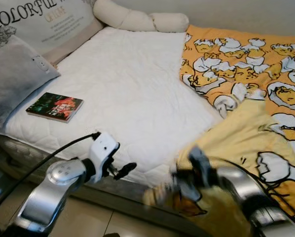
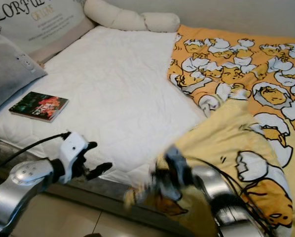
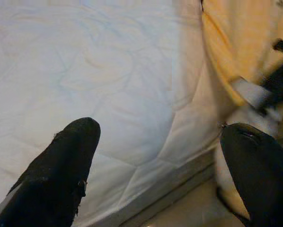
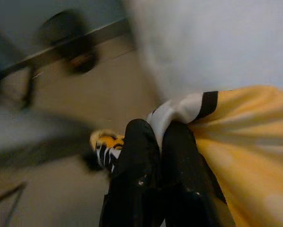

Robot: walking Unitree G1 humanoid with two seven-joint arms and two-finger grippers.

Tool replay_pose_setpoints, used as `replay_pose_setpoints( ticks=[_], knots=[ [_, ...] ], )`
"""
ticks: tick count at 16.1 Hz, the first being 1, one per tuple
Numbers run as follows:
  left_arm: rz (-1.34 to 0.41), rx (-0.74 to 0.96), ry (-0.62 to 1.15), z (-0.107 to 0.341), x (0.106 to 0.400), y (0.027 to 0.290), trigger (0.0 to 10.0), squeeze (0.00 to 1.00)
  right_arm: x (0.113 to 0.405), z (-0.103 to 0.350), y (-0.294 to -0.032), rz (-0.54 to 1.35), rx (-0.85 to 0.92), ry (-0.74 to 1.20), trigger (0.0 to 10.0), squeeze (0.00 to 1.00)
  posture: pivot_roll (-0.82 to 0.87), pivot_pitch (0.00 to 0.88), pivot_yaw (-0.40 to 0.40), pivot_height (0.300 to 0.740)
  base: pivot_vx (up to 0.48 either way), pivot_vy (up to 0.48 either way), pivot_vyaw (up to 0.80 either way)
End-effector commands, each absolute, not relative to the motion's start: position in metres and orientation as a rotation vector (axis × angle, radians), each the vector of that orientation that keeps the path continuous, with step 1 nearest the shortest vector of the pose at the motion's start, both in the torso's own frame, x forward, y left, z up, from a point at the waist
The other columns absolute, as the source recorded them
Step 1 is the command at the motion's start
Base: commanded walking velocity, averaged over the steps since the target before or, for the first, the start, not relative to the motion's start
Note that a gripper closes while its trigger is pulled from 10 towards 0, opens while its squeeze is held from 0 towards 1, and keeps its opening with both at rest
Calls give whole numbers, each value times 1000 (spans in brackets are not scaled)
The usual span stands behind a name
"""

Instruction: Clean up the room

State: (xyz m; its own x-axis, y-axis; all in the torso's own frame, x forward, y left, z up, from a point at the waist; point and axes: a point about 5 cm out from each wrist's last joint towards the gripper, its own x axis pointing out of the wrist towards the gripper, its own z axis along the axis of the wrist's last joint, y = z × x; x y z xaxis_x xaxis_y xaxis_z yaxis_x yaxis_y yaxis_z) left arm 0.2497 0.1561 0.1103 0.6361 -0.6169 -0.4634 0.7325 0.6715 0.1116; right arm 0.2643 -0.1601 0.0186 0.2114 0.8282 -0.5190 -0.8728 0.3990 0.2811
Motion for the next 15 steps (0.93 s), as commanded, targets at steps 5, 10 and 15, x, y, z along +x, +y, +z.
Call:
replay_pose_setpoints(
  ticks=[5, 10, 15],
  knots=[
    [-800, 316, 387, 110, 257, 154, 10000, 639, 215, 45, -127, 1704, -107, 615, 0, 0, 35, 0, 59, 740, 0, 0, 0],
    [-805, 326, 388, 110, 259, 156, 10000, 635, 217, 30, -134, 1596, -137, 747, 10000, 1000, 36, 0, 69, 740, 0, 0, 0],
    [-813, 329, 388, 108, 260, 155, 10000, 635, 231, 11, -146, 1423, -202, 715, 10000, 1000, 34, 0, 70, 740, 0, 0, 0]
  ],
)
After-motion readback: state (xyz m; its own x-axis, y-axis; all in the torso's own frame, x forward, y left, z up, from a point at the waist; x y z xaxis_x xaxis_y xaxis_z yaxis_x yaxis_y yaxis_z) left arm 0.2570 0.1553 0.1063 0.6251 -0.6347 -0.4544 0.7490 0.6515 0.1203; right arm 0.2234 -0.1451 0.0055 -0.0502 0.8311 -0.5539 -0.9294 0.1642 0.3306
